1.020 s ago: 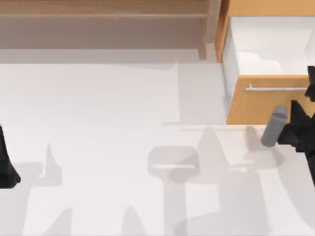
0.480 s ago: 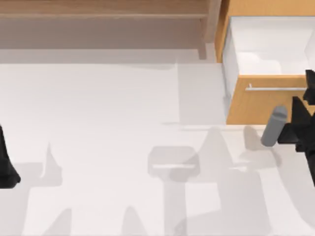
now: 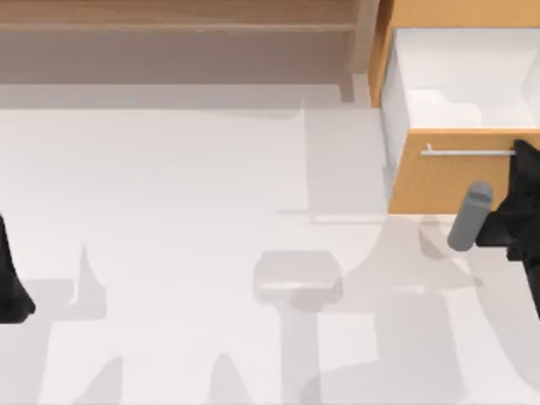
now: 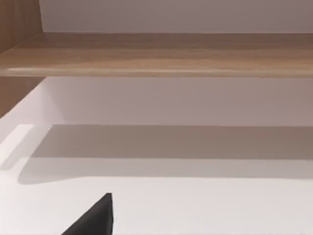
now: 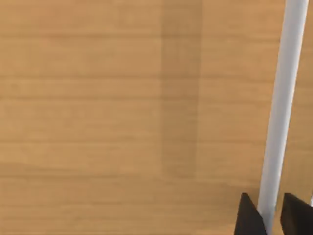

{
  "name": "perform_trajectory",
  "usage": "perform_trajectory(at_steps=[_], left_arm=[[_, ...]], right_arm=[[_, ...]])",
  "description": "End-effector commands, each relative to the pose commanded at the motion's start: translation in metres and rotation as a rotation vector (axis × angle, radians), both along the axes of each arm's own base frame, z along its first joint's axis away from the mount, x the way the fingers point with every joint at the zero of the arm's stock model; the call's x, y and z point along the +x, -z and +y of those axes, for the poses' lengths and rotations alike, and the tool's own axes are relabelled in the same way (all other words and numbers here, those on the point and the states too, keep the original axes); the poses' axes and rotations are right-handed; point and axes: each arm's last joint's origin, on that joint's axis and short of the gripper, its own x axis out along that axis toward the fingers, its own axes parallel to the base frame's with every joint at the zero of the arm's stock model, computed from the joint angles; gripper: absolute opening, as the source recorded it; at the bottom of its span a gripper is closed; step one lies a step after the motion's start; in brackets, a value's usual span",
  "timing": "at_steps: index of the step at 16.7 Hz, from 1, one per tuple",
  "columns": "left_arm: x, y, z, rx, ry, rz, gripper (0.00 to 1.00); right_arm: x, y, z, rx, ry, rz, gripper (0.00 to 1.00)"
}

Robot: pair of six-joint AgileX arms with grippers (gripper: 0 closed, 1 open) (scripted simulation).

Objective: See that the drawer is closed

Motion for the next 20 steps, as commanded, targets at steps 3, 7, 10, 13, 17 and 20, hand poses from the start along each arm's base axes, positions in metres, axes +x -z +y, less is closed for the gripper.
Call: perform_trajectory(at_steps=[3, 7, 10, 13, 17, 20], left_arm=[[0.000, 0.000, 0.000, 0.000, 0.000, 0.000, 1.00], [0.000, 0.000, 0.000, 0.000, 0.000, 0.000, 1.00], [0.000, 0.000, 0.000, 0.000, 0.000, 0.000, 1.00], [0.000, 0.000, 0.000, 0.000, 0.000, 0.000, 1.00], [0.000, 0.000, 0.000, 0.000, 0.000, 0.000, 1.00], [0.000, 0.000, 0.000, 0.000, 0.000, 0.000, 1.00]], right_arm=[[0.000, 0.000, 0.000, 0.000, 0.000, 0.000, 0.00], [0.000, 0.000, 0.000, 0.000, 0.000, 0.000, 0.00], [0.000, 0.001, 0.000, 0.002, -0.001, 0.005, 0.00], [0.015, 0.000, 0.002, 0.003, -0.004, -0.003, 0.00], [0.044, 0.001, 0.001, 0.002, -0.002, 0.002, 0.00], [0.061, 0.001, 0.000, 0.001, -0.001, 0.006, 0.00]])
